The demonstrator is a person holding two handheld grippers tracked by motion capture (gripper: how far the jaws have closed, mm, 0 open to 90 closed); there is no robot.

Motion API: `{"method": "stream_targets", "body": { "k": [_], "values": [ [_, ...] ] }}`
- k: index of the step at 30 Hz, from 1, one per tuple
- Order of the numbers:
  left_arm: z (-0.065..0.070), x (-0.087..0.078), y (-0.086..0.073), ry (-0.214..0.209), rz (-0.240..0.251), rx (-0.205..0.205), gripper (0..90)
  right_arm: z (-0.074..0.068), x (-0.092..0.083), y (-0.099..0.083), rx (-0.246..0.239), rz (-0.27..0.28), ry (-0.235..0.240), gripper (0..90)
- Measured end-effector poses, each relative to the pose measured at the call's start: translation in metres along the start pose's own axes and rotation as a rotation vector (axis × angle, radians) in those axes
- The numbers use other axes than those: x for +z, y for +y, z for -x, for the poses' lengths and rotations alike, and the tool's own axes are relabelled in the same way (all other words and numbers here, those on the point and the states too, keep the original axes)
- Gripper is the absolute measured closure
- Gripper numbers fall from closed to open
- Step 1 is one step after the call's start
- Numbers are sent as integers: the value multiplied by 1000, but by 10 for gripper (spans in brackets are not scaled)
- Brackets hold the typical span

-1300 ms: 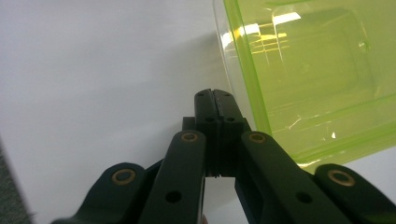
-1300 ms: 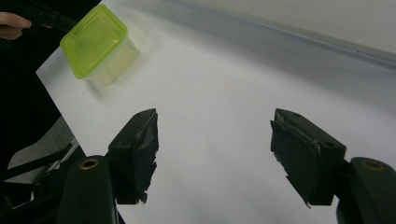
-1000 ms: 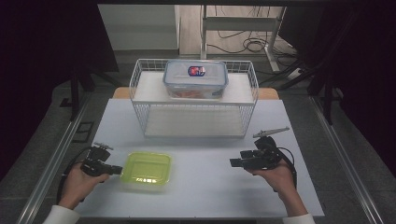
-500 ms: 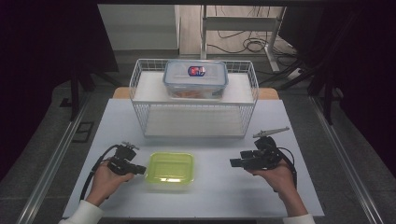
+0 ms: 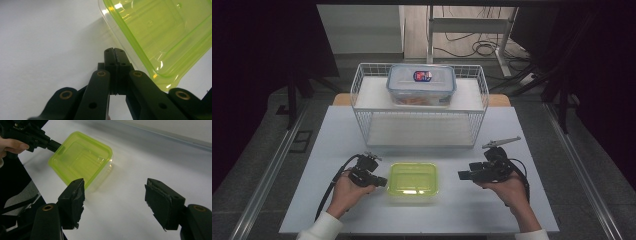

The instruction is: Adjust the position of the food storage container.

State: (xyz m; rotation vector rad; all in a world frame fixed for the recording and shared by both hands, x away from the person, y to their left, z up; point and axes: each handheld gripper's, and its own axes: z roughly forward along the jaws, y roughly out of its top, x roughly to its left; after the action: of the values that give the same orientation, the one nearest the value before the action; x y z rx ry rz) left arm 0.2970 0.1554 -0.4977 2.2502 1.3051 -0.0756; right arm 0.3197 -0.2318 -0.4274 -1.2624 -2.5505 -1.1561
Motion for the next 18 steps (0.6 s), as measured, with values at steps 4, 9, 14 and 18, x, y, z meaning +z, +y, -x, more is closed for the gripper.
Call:
{"method": "stream_targets", "body": {
  "k": [4,9,14,18],
  "values": [
    [-5,-9,-7,17,49,-19,895,1,0,0,4,6,-2,310],
    [-7,-29,-22,11,126,-32,762,1,2,-1,6,0,-11,295],
    [-9,-43,-35,28,156,-34,542,-1,6,-1,3,-14,-20,271],
    [-12,-54,-40,5,240,-77,403,-4,11,-2,-12,-14,-29,236]
  ]
}}
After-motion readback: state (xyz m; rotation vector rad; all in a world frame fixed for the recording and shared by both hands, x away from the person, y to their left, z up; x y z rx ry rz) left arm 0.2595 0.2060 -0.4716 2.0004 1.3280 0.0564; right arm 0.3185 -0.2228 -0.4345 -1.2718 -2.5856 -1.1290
